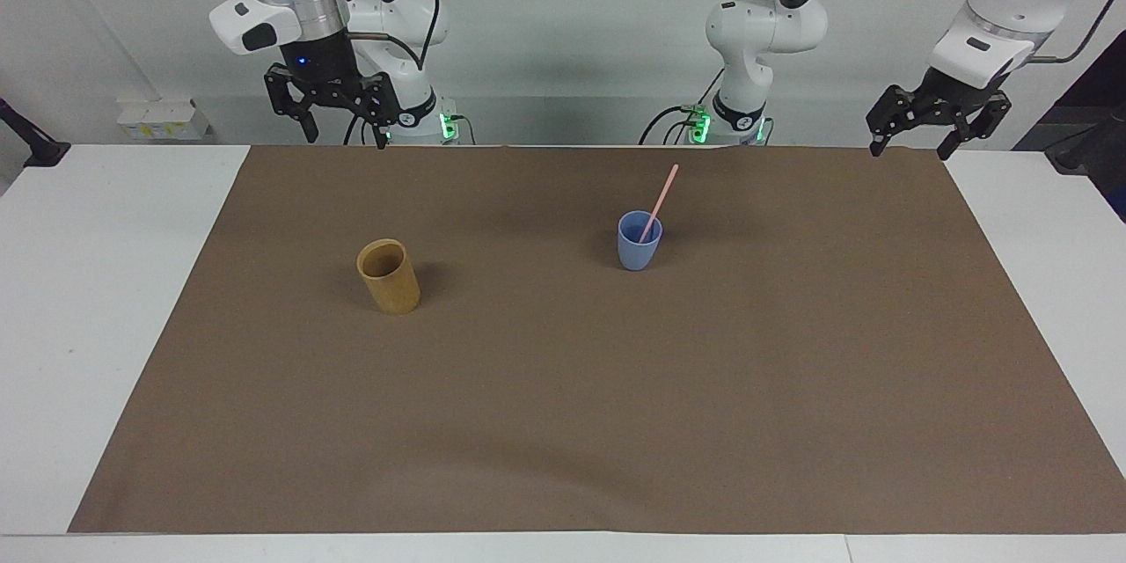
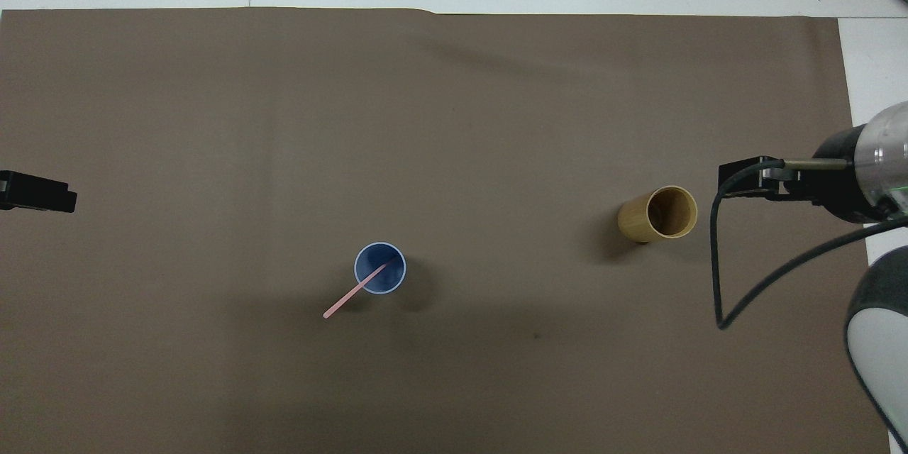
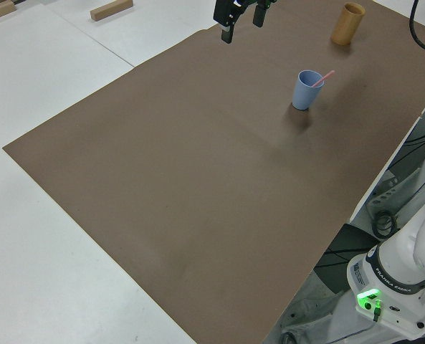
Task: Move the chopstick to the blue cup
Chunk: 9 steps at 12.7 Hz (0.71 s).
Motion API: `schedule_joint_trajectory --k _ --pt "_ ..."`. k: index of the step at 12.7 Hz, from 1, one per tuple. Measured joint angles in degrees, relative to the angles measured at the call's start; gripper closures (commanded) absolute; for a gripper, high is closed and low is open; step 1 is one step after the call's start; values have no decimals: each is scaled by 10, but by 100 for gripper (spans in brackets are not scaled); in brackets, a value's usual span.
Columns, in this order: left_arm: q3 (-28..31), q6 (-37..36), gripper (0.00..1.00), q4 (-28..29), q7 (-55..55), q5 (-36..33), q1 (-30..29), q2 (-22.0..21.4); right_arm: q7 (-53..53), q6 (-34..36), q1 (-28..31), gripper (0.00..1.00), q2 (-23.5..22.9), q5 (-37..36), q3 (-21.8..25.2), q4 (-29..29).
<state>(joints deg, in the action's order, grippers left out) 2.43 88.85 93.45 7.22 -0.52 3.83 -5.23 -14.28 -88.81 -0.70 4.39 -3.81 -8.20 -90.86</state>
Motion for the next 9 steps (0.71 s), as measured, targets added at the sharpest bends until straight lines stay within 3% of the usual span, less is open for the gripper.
schedule_joint_trajectory --k 9 --pt "-4 -6 0 0 0 0 1 0 30 27 6 0 -16 -5 4 24"
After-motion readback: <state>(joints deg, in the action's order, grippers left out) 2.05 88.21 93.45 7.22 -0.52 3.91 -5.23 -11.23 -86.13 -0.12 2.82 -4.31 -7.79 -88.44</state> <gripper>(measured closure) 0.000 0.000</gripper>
